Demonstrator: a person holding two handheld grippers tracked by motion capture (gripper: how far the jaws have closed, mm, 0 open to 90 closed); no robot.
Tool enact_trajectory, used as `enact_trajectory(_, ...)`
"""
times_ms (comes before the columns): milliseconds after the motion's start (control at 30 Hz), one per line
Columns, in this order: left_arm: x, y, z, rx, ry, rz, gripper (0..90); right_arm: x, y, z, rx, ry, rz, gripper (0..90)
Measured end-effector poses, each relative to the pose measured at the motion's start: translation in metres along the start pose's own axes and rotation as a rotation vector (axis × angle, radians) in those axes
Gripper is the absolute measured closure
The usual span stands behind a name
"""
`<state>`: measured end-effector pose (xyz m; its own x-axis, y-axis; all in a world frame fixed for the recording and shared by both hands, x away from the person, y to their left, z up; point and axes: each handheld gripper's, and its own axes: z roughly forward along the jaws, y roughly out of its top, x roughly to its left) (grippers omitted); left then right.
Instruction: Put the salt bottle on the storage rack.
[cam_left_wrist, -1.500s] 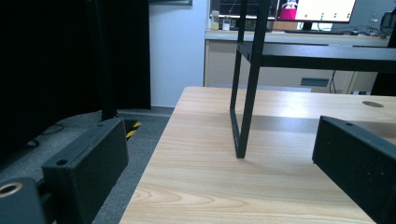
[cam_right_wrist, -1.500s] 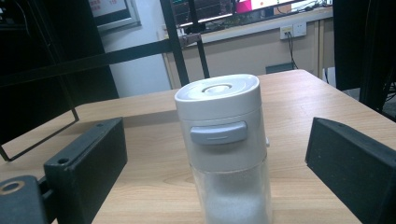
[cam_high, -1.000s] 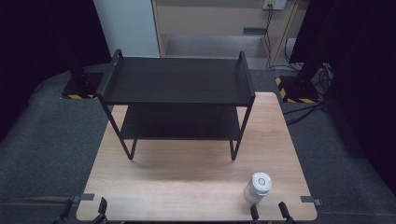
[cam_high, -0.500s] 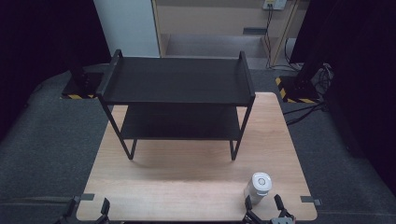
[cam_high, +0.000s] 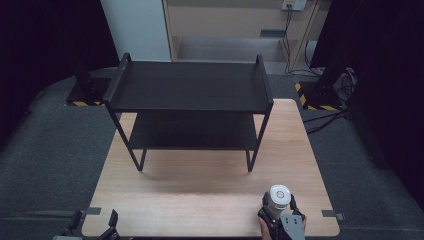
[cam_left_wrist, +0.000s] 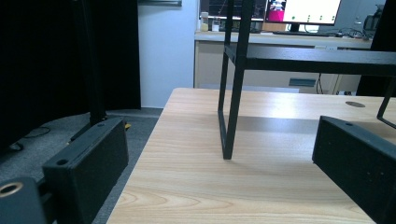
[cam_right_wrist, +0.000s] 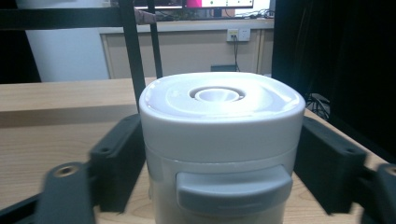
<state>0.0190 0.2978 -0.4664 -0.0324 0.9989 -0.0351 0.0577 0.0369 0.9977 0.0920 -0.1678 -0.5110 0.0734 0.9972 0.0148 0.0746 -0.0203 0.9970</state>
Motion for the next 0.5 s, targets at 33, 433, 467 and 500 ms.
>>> enact_trajectory(33,0.000,0.000,0.000,0.001,0.000,0.000,2.4,0.000,0.000,0.000,0.002,0.000,0.000,29.4)
enact_trajectory(433,0.001,0.001,0.002,0.003,-0.012,0.001,3.0,-0.006,0.008,-0.005,0.011,0.049,0.014,31.6)
enact_trajectory(467,0.001,0.001,0.001,0.001,-0.013,0.000,3.1,-0.005,0.011,-0.007,0.012,0.058,0.007,31.6)
enact_trajectory(500,0.001,0.001,0.000,0.000,-0.014,-0.004,3.1,-0.005,0.016,-0.008,0.017,0.073,0.000,31.6)
